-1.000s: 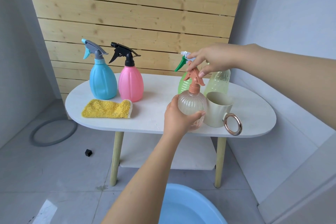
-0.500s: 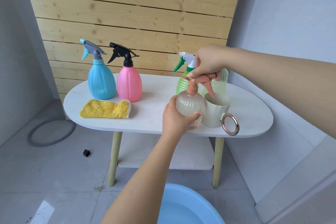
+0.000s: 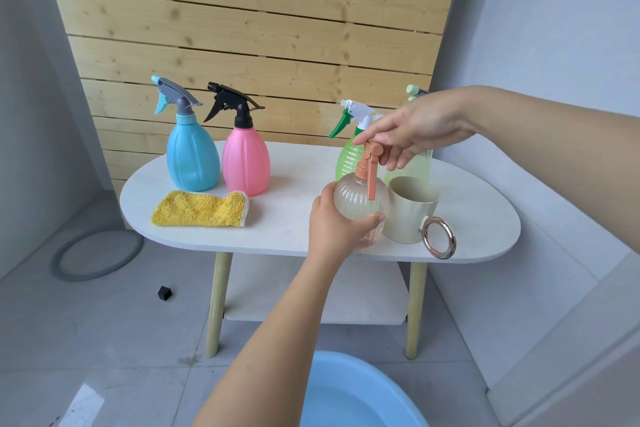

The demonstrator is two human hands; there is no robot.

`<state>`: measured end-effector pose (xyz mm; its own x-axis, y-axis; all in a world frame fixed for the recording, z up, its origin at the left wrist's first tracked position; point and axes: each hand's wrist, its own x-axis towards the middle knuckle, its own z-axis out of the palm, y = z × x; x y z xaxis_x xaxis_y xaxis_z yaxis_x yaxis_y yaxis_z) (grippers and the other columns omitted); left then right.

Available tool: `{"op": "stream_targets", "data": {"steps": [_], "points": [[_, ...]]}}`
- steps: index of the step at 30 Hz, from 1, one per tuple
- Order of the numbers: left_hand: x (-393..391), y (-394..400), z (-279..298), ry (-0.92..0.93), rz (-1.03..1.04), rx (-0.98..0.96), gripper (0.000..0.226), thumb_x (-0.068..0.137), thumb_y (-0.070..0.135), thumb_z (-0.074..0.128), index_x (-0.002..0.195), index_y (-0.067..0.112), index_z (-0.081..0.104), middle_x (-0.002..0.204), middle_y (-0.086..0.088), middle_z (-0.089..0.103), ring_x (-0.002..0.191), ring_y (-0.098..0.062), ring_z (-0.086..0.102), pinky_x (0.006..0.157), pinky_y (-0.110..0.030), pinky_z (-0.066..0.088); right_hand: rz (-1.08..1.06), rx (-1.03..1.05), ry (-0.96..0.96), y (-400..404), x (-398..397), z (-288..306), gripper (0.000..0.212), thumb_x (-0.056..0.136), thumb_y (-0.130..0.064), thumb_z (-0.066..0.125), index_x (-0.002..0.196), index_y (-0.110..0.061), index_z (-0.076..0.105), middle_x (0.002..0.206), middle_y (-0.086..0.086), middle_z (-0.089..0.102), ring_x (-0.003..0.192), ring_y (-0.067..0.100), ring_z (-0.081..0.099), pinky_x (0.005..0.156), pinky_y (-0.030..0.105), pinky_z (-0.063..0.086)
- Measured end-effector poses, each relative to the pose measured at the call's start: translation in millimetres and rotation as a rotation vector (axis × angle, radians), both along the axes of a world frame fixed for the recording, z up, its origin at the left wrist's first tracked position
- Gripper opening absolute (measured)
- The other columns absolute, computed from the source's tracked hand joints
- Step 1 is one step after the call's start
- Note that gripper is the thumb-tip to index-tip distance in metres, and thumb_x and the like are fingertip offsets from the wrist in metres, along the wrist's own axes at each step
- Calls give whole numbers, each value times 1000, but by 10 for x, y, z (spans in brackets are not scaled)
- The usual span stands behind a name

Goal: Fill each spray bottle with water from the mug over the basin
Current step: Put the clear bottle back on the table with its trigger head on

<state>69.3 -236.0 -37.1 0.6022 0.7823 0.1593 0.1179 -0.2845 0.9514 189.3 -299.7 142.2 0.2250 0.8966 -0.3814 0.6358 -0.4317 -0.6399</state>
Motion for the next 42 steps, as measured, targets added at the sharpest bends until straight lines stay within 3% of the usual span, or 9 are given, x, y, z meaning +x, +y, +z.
{"op": "stream_targets", "data": {"steps": [6,9,15,19,24,30,35,38,42], "points": [[-26,-10,27,23,-8,10,88,68,36,83,141,23,35,138,3,42,123,-12,43,84,-19,33,70,-16,-10,-27,148,-66,36,91,-24,49,126,-33,52,118,-17,55,122,10,43,98,25,37],[-23,-11,29,24,-5,9,90,68,37,83,142,22,33,139,3,41,126,-13,41,85,-19,33,63,68,-106,-11,135,-105,22,93,-24,51,110,-33,61,113,-25,51,123,2,39,102,23,31],[-1,-34,18,9,27,27,81,67,37,82,135,24,40,130,3,47,118,-14,47,83,-21,36,60,197,-410,82,19,-107,8,87,-45,60,87,-41,68,91,-17,67,90,2,58,83,27,50],[13,-38,17,16,43,25,81,68,36,82,136,20,39,131,2,46,122,-15,44,83,-21,34,-10,271,-889,206,-132,-175,36,83,-65,50,75,-33,63,82,-2,66,83,19,60,64,30,41],[23,-47,17,5,47,25,87,68,36,82,140,21,35,136,1,43,125,-16,43,89,-22,35,-117,212,-1108,313,-265,-196,55,86,-70,39,65,-21,52,63,-6,51,77,20,54,52,25,26],[30,-51,2,-3,45,20,87,68,34,82,140,21,35,136,0,43,124,-16,43,89,-22,35,-215,179,-1131,399,-303,-214,56,85,-71,40,77,-19,60,62,-3,50,76,21,55,50,24,25],[29,-42,-1,6,34,23,88,69,35,82,142,22,33,136,2,43,126,-15,41,89,-21,33,-247,297,-867,258,-269,-285,41,91,-58,46,88,-25,69,66,-6,61,54,8,48,57,24,37],[19,20,-6,31,46,23,89,70,34,81,144,24,31,137,2,44,127,-16,42,87,-22,35,-232,365,-740,134,-227,-443,27,92,-46,52,107,-29,69,84,-3,65,74,14,57,64,27,42],[-52,251,7,45,114,-11,96,72,34,80,148,23,24,144,-1,42,132,-20,40,102,-33,39,-260,480,-561,-1,-243,-720,38,96,-32,50,133,-25,53,122,2,63,108,23,59,91,29,44]]}}
